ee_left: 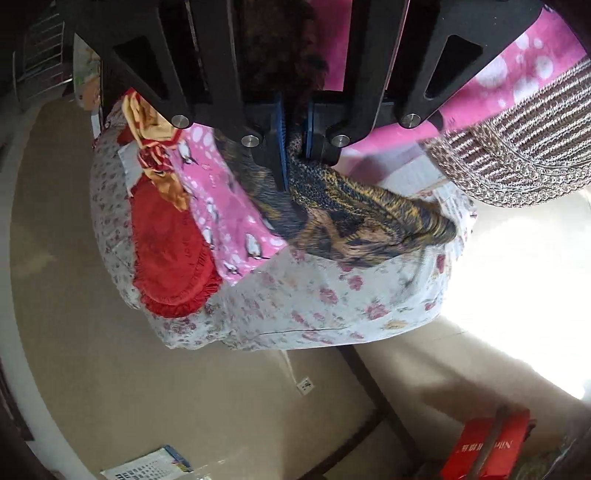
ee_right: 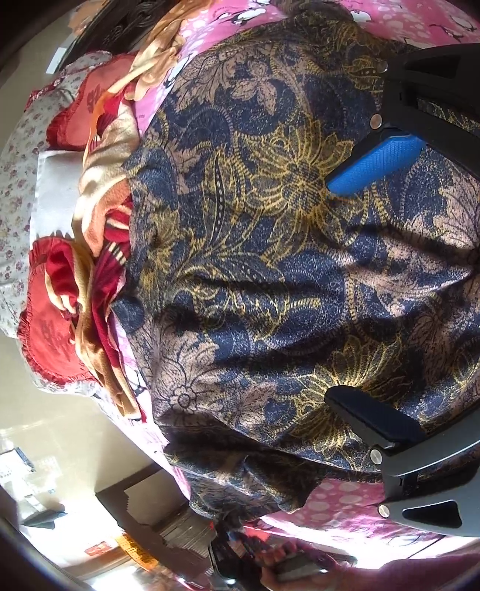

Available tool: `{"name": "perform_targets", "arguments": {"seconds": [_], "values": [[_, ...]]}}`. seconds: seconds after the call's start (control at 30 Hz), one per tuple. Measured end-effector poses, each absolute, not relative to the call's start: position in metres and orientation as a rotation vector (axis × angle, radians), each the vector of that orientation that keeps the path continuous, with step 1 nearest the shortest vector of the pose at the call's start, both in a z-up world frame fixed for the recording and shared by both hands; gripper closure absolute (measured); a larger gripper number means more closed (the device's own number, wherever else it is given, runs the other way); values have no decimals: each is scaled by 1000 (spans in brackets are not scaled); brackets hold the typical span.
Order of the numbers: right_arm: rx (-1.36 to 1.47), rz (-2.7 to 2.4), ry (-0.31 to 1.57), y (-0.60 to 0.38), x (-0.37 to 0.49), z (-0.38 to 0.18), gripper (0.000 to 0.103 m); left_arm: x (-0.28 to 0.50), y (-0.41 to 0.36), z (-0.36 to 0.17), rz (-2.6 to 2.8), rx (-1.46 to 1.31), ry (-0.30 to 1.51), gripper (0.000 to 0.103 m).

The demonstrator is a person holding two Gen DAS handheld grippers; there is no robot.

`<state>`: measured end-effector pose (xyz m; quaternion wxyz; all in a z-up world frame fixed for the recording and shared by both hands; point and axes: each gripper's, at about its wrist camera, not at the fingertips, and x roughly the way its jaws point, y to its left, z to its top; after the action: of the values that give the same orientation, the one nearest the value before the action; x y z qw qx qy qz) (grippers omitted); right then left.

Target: Fold small clothes

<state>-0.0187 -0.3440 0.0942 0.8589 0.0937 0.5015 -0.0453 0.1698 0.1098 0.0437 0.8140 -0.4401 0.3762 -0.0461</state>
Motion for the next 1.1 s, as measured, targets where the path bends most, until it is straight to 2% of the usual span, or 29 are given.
{"name": "perform_targets", "arguments": {"seconds": [0.17, 0.37, 0.5, 0.7, 0.73, 0.8, 0.83, 0.9, 1.07, 1.1], "values": [[251, -124, 1019, -363, -30, 102, 0, 142, 55, 114, -288, -805, 714, 97], [330, -183, 971, -401, -54, 115, 0, 92, -88, 188, -585, -476, 667, 97], [355, -242, 943, -428, -73, 123, 0, 56, -193, 173, -766, -308, 750, 97], [390, -358, 943, -478, -104, 122, 0, 23, -305, 104, -885, -137, 949, 95], [391, -374, 947, -486, -109, 122, 0, 17, -316, 95, -891, -97, 974, 91], [386, -398, 946, -495, -117, 122, 0, 7, -325, 87, -923, -55, 1006, 62], [385, -404, 944, -499, -119, 122, 0, 1, -323, 88, -937, -54, 1006, 57], [386, -406, 935, -505, -121, 123, 0, -10, -310, 98, -956, -42, 983, 41], [390, -298, 916, -491, -109, 125, 0, -33, -240, 120, -869, 19, 837, 26], [385, -266, 913, -485, -105, 125, 0, -31, -223, 122, -803, 32, 817, 26]]}}
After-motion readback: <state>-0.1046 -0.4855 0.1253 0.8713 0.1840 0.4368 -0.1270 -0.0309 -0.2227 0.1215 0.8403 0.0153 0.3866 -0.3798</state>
